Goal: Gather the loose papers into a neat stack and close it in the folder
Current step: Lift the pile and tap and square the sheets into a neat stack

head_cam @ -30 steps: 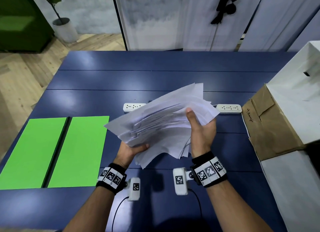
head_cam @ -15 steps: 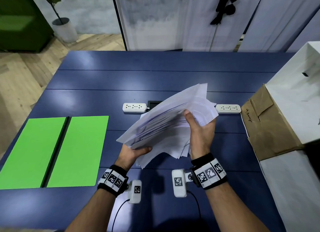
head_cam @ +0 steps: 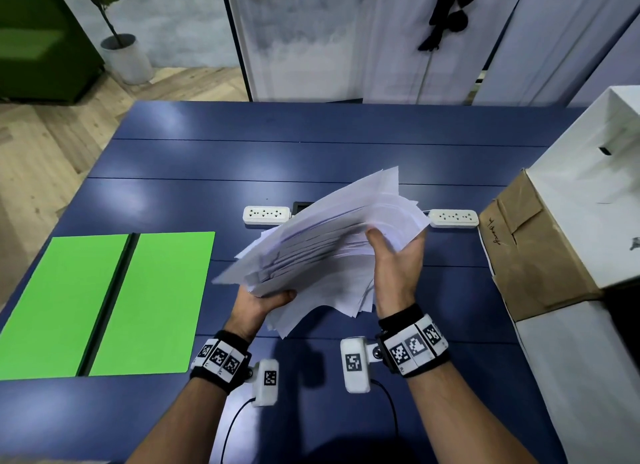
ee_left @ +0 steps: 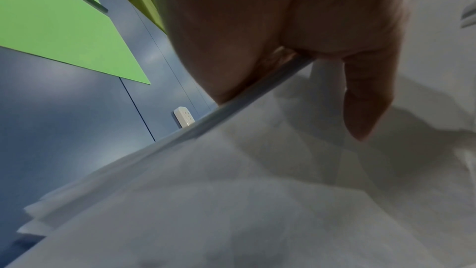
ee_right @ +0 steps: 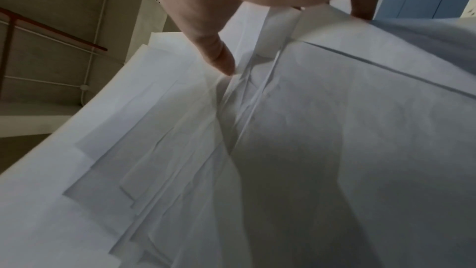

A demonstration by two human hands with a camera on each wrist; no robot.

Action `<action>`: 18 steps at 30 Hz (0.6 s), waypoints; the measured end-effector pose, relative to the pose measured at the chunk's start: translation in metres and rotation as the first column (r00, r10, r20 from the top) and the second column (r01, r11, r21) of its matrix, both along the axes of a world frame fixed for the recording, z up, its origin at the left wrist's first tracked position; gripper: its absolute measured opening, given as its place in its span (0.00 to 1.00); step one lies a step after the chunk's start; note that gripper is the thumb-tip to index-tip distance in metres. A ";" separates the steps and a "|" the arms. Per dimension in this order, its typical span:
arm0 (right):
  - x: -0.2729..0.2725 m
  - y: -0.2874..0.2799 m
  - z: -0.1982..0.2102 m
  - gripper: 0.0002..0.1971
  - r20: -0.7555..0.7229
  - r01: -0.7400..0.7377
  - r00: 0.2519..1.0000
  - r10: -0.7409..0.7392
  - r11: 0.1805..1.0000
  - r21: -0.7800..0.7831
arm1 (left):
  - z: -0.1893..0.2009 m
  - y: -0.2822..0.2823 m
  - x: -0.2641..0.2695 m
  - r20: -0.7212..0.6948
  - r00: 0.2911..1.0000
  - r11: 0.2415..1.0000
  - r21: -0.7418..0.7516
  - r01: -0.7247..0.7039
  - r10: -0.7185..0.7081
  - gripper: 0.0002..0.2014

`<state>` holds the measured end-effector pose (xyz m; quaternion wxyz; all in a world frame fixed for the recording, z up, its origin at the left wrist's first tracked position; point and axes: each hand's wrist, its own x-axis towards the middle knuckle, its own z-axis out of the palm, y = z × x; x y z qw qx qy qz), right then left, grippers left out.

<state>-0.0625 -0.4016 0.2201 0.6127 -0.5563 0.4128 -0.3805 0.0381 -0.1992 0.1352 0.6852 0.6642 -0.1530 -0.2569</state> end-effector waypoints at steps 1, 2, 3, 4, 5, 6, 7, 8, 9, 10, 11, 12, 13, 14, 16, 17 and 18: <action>0.001 0.001 0.000 0.27 -0.016 -0.004 1.000 0.004 1.000 -0.011 | 0.000 0.000 0.000 0.001 1.000 1.000 0.001 0.007 -0.007 0.25; 0.001 0.003 0.000 0.31 -0.041 -0.006 0.999 0.005 1.000 -0.025 | 0.001 -0.001 0.000 0.007 1.000 1.000 0.000 0.015 -0.015 0.25; 0.002 0.005 0.001 0.36 -0.079 -0.006 0.997 0.002 0.999 -0.047 | 0.001 -0.002 0.000 0.014 1.000 1.000 -0.002 0.021 -0.021 0.24; 0.003 0.006 0.002 0.40 -0.124 -0.005 0.992 -0.004 0.997 -0.072 | 0.002 -0.002 0.000 0.014 1.000 1.000 -0.005 0.022 -0.022 0.25; 0.003 0.008 0.002 0.42 -0.160 -0.004 0.987 -0.011 0.996 -0.089 | 0.002 -0.003 -0.001 0.009 1.000 1.000 -0.012 0.018 -0.018 0.27; 0.003 0.008 0.002 0.44 -0.181 -0.005 0.983 -0.012 0.996 -0.093 | 0.003 -0.003 -0.001 0.003 1.000 1.000 -0.013 0.012 -0.012 0.29; 0.004 0.009 0.002 0.45 -0.189 -0.005 0.982 -0.012 0.996 -0.085 | 0.003 -0.003 -0.001 -0.002 1.000 1.000 -0.010 0.008 -0.008 0.30; 0.004 0.010 0.003 0.45 -0.191 0.003 0.981 -0.016 0.998 -0.069 | 0.002 -0.003 0.000 -0.006 1.000 1.000 -0.006 0.003 -0.003 0.29; 0.005 0.010 0.004 0.44 -0.190 0.017 0.982 -0.026 0.998 -0.053 | 0.002 -0.003 0.000 -0.009 1.000 1.000 -0.002 0.002 -0.002 0.28; 0.005 0.009 0.004 0.43 -0.189 0.031 0.981 -0.039 0.998 -0.047 | 0.002 -0.003 0.000 -0.010 1.000 1.000 -0.004 0.002 -0.002 0.27; 0.005 0.009 0.005 0.41 -0.191 0.043 0.980 -0.052 0.998 -0.050 | 0.001 -0.002 0.001 -0.008 1.000 1.000 -0.009 0.004 -0.004 0.27; 0.005 0.008 0.006 0.41 -0.205 0.051 0.977 -0.062 0.997 -0.057 | 0.001 -0.002 0.001 -0.004 1.000 1.000 -0.013 0.007 -0.007 0.27; 0.005 0.008 0.006 0.40 -0.227 0.055 0.972 -0.068 0.997 -0.061 | 0.000 -0.002 0.002 0.002 1.000 1.000 -0.019 0.010 -0.010 0.28; 0.005 0.008 0.006 0.40 -0.250 0.054 0.966 -0.068 0.997 -0.064 | 0.000 -0.002 0.002 0.007 1.000 1.000 -0.023 0.014 -0.014 0.29; 0.006 0.010 0.005 0.42 -0.294 0.034 0.954 -0.056 0.996 -0.080 | 0.001 -0.003 0.002 0.010 1.000 0.999 -0.030 0.022 -0.021 0.30; 0.007 0.010 0.003 0.43 -0.313 0.023 0.948 -0.053 0.995 -0.099 | 0.002 -0.004 0.001 0.007 1.000 0.999 -0.033 0.022 -0.022 0.31; 0.008 0.011 0.002 0.44 -0.322 0.015 0.945 -0.051 0.993 -0.114 | 0.002 -0.004 0.001 0.005 1.000 0.999 -0.035 0.020 -0.019 0.31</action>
